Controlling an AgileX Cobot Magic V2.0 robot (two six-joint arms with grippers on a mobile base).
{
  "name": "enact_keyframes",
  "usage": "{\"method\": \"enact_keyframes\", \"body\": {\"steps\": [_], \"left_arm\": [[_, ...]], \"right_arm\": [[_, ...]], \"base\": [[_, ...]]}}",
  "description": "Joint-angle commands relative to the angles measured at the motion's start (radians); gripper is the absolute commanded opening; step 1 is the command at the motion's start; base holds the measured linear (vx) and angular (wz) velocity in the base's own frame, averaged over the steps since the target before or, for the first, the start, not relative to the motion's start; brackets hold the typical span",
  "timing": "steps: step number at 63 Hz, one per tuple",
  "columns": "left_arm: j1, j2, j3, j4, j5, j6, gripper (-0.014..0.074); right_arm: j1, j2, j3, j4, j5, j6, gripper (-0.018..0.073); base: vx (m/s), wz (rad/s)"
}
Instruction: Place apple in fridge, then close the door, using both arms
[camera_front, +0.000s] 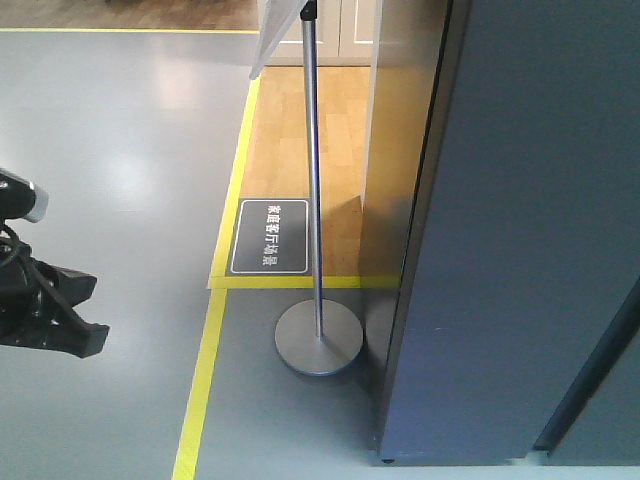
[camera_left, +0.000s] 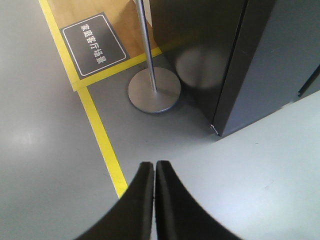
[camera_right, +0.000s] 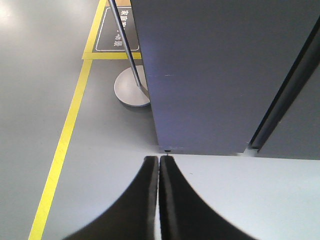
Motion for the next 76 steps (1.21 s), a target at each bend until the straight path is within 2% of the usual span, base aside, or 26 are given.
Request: {"method": "enact_keyframes", "body": {"steps": [1, 12, 26, 37, 45, 64, 69, 76], "left_arm": [[0.001, -0.036, -0.023, -0.007, -0.047, -0.011, -0.0006], [0.017, -0.182, 0.032, 0.019, -0.078, 0.018, -0.0006], [0.168, -0.496, 0.287, 0.019, -0.241, 0.014, -0.0006], [0.243, -0.738, 0.514, 0.019, -0.362, 0.015, -0.0006], [0.284, -0.883, 0.641, 0.018, -0.404, 0.015, -0.0006], [0.303, -1.107, 0.807, 0.018, -0.548, -0.001, -0.0006], [0.303, -1.106, 0.842, 0.016, -0.619, -0.005, -0.0006], [0.303, -1.106, 0.845, 0.011, -0.617, -0.006, -0.0006]], "right_arm": [[-0.002, 0.009, -0.025, 0.002, -0.054, -0.005, -0.0003], [-0.002, 0.009, -0.025, 0.001, -0.051, -0.005, -0.0003], [-0.002, 0.009, -0.025, 0.004, -0.051, -0.005, -0.0003], [-0.002, 0.009, -0.025, 0.004, -0.051, -0.006, -0.0003], [-0.002, 0.009, -0.025, 0.004, -0.051, -0.006, -0.0003], [-0.002, 0.009, -0.025, 0.004, -0.051, -0.006, -0.0003], [-0.002, 0.008, -0.025, 0.004, -0.050, -0.006, -0.0003], [-0.002, 0.007, -0.025, 0.004, -0.051, -0.006, -0.0003]], "base": [[0.00, 0.00], [0.00, 0.00], [0.00, 0.00], [0.00, 0.00], [0.00, 0.00], [0.00, 0.00], [0.00, 0.00], [0.00, 0.00]]}}
